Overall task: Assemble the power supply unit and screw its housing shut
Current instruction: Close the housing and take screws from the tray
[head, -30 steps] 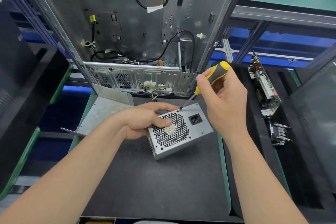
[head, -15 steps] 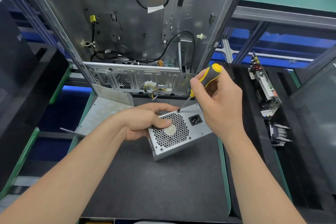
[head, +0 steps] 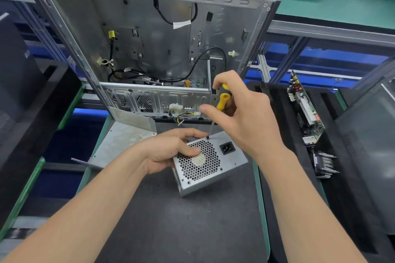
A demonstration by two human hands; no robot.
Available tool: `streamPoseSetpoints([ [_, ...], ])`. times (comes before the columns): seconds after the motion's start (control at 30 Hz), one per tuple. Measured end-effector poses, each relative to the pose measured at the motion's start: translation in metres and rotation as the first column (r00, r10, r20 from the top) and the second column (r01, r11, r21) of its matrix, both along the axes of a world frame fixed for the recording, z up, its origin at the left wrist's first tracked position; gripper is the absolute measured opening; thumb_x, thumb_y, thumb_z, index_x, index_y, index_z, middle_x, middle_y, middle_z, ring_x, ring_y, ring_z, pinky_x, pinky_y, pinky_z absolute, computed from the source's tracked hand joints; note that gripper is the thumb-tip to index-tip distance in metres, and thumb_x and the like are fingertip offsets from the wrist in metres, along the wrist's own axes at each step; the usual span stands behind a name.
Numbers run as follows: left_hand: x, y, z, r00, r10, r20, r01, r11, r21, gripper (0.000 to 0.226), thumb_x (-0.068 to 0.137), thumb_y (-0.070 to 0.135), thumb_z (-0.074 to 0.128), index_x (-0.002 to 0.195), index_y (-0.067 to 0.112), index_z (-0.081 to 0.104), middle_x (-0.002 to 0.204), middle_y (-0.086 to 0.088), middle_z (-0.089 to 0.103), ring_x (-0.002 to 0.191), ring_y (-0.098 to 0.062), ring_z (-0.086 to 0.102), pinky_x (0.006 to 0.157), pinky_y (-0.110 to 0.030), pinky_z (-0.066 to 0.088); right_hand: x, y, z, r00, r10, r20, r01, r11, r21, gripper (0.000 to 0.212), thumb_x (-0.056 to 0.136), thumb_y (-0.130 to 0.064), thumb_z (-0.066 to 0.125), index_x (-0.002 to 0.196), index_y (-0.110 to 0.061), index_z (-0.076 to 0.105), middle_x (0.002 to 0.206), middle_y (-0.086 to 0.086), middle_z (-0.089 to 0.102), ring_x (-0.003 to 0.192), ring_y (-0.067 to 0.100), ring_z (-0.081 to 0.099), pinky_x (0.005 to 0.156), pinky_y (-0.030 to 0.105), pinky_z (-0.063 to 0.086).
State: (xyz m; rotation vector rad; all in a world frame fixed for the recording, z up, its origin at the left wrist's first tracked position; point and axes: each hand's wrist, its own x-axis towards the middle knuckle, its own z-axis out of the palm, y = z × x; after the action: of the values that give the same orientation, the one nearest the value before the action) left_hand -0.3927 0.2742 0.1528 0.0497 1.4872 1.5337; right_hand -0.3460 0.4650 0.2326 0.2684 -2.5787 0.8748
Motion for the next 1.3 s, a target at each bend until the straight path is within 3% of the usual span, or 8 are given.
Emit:
streamPoseSetpoints([
  [0.33,0.0,0.009,0.009,0.944,-0.107,-0.313,0.046,0.98,-0.195,0.014,0.099,0.025,0.068,0.109,0.033,0.071,0.115,-0.009,0.074,0.1,-0.019,0.069,0.097,-0.039,0.052,-0.002,0.016,0.029,0.92,0.312,0.238,-0.307,0.95,-0.059,0.018,0.098,-0.014,0.062,0.108,-0.028,0.054,0.1,-0.008,0.07,0.089,0.018,0.072,0.072,0.039,0.058],
  [0.47,0.0,0.01,0.01,0.88,-0.152,-0.45,0.085,0.982,-0.166,0.027,0.1,0.023,0.063,0.12,0.041,0.063,0.091,-0.006,0.06,0.083,-0.017,0.053,0.078,-0.038,0.04,0.0,0.015,0.029,0.916,0.306,0.259,-0.313,0.95,-0.015,0.02,0.099,-0.016,0.059,0.108,-0.031,0.051,0.098,-0.011,0.068,0.08,0.018,0.069,0.066,0.04,0.056],
  [0.63,0.001,0.01,0.006,0.768,-0.156,-0.621,0.065,0.984,-0.167,0.015,0.098,0.034,0.07,0.112,0.031,0.067,0.105,0.02,0.068,0.091,-0.005,0.06,0.09,-0.033,0.048,0.0,0.016,0.031,0.917,0.305,0.258,-0.312,0.95,-0.014,0.019,0.1,-0.017,0.059,0.106,-0.033,0.05,0.096,-0.012,0.067,0.074,0.02,0.067,0.065,0.046,0.055],
  [0.73,0.002,0.011,0.002,0.716,-0.145,-0.683,0.024,0.983,-0.183,0.015,0.095,0.04,0.072,0.105,0.032,0.067,0.11,0.014,0.071,0.097,-0.009,0.065,0.097,-0.046,0.053,0.0,0.016,0.034,0.917,0.298,0.266,-0.308,0.951,-0.003,0.018,0.101,-0.02,0.061,0.106,-0.033,0.051,0.094,-0.01,0.068,0.076,0.022,0.068,0.067,0.049,0.055],
  [0.87,0.005,0.015,-0.007,0.675,-0.103,-0.73,-0.07,0.977,-0.202,0.019,0.086,0.054,0.068,0.097,0.039,0.065,0.101,0.01,0.074,0.096,-0.012,0.069,0.091,-0.05,0.056,0.0,0.009,0.035,0.956,0.187,0.227,-0.21,0.974,0.079,0.022,0.097,-0.036,0.069,0.101,-0.032,0.048,0.077,-0.006,0.063,0.071,0.017,0.063,0.064,0.045,0.055],
  [1.07,0.008,0.016,-0.013,0.63,-0.088,-0.772,-0.107,0.974,-0.199,0.017,0.089,0.054,0.066,0.1,0.042,0.064,0.092,0.018,0.071,0.059,0.003,0.054,0.057,-0.014,0.042,0.002,-0.016,0.025,0.991,-0.133,-0.02,0.133,0.951,0.28,0.034,0.095,-0.043,0.067,0.09,-0.023,0.04,0.065,-0.008,0.051,0.063,0.026,0.058,0.056,0.038,0.05],
  [1.17,0.007,0.015,-0.013,0.624,-0.085,-0.777,-0.112,0.974,-0.196,0.015,0.09,0.055,0.067,0.101,0.045,0.064,0.092,0.016,0.071,0.065,0.001,0.059,0.059,-0.012,0.043,0.001,-0.008,0.026,0.995,0.085,0.053,-0.092,0.984,0.154,0.016,0.098,-0.035,0.065,0.102,-0.026,0.052,0.089,-0.01,0.061,0.082,0.015,0.061,0.071,0.045,0.054],
  [1.3,0.007,0.015,-0.015,0.62,-0.084,-0.78,-0.123,0.972,-0.202,0.016,0.089,0.058,0.067,0.101,0.047,0.065,0.093,0.021,0.071,0.066,0.002,0.06,0.059,-0.011,0.043,0.001,0.012,0.034,0.835,0.478,0.272,-0.44,0.878,-0.19,0.022,0.099,-0.004,0.063,0.11,-0.023,0.061,0.107,-0.008,0.069,0.106,0.021,0.068,0.088,0.041,0.056],
])
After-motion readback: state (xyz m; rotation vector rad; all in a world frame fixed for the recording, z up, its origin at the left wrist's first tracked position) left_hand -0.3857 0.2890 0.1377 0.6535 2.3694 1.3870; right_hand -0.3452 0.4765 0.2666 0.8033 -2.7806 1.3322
